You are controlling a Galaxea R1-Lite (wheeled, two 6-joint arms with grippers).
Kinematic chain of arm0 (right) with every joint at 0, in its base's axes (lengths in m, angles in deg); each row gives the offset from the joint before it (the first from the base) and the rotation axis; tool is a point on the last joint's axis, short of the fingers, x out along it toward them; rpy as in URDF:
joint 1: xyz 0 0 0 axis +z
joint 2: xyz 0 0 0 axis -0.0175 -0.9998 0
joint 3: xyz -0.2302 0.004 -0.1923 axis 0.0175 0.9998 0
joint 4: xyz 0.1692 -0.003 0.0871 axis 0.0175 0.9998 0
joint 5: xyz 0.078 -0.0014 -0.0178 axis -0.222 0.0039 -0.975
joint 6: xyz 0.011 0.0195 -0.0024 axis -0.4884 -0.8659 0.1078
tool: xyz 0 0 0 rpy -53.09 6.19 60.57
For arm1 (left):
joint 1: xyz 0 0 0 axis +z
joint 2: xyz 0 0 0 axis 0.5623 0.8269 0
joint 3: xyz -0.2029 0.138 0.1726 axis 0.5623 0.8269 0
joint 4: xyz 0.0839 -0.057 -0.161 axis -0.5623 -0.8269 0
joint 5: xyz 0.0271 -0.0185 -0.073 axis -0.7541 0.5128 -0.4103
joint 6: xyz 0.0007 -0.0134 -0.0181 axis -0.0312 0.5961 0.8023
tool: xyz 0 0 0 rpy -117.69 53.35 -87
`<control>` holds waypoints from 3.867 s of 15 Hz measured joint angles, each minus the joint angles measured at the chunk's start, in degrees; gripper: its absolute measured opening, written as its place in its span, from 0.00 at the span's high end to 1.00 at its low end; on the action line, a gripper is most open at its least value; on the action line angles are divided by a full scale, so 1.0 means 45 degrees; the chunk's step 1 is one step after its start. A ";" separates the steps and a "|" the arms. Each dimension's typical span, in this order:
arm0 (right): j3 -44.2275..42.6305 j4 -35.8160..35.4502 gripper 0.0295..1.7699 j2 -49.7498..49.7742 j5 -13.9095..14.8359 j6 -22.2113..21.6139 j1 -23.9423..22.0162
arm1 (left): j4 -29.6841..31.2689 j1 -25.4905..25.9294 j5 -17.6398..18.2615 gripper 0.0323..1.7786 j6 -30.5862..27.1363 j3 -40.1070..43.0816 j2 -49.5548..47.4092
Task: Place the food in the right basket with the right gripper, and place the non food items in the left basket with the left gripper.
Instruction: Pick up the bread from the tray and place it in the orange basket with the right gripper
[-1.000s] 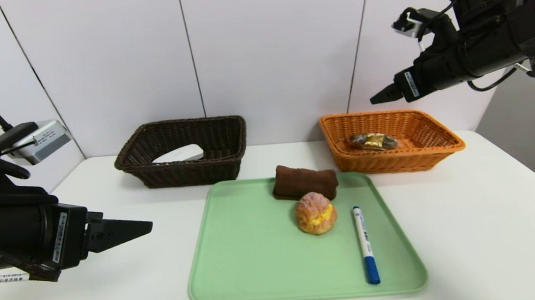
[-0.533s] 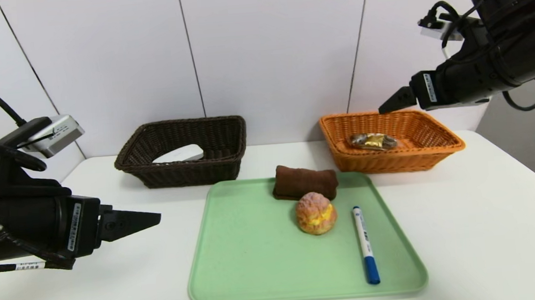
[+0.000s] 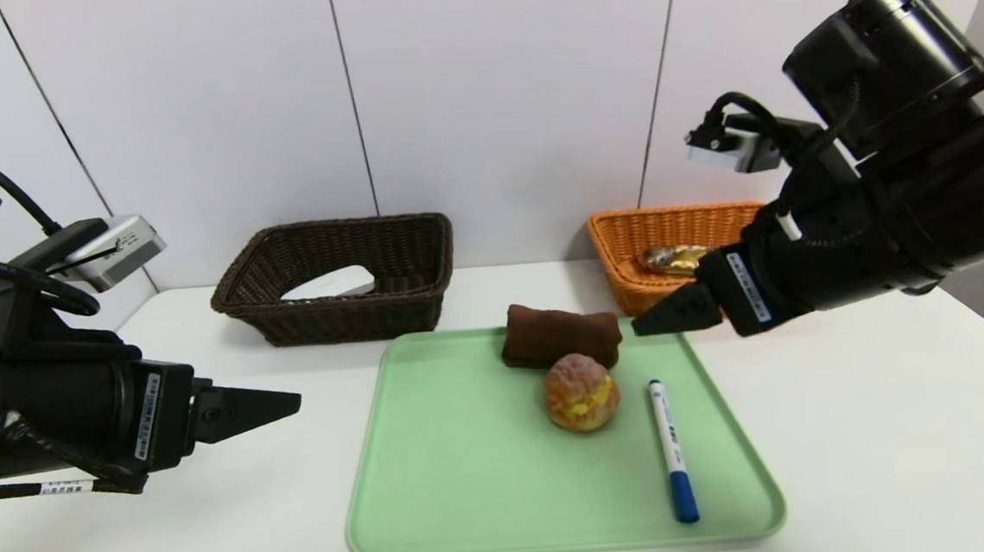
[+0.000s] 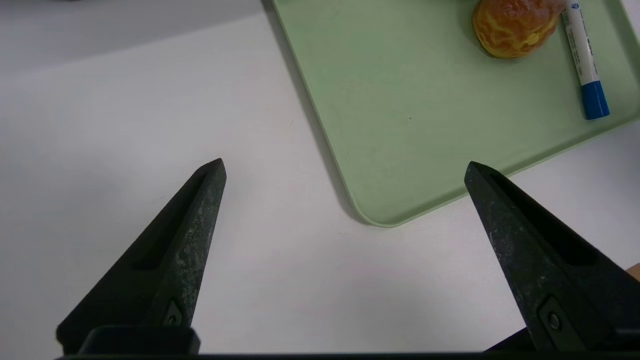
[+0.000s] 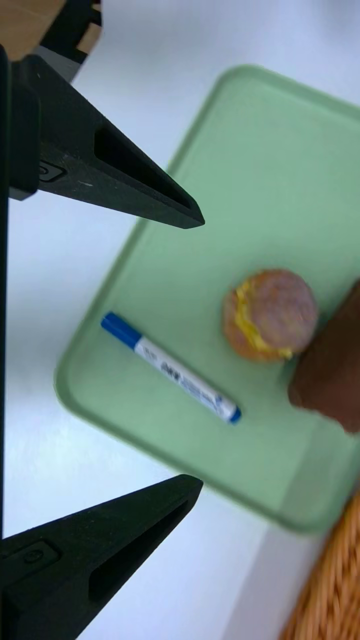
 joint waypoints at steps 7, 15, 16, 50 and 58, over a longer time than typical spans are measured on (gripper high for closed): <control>0.0642 -0.1103 0.04 -0.1715 0.0929 -0.0355 0.1896 | -0.0008 -0.0003 0.0000 0.05 0.0000 0.0073 -0.0019; -0.0545 -0.1311 0.04 -0.4454 0.2503 -0.0228 0.2062 | -0.0008 0.0005 -0.0005 0.05 0.0019 0.0228 -0.0027; -0.0620 -0.1311 0.04 -0.4716 0.2636 -0.0217 0.2064 | -0.0005 0.0016 -0.0011 0.05 0.0016 0.0244 -0.0033; -0.2831 -0.2449 0.54 -0.3186 0.0368 1.1825 -0.4478 | 0.0011 0.0016 -0.0016 0.05 0.0054 0.0423 -0.0198; -0.4846 -0.2763 0.54 -0.6464 0.0325 1.2738 -0.5838 | 0.0011 0.0054 -0.0054 0.05 0.0079 0.0509 -0.0144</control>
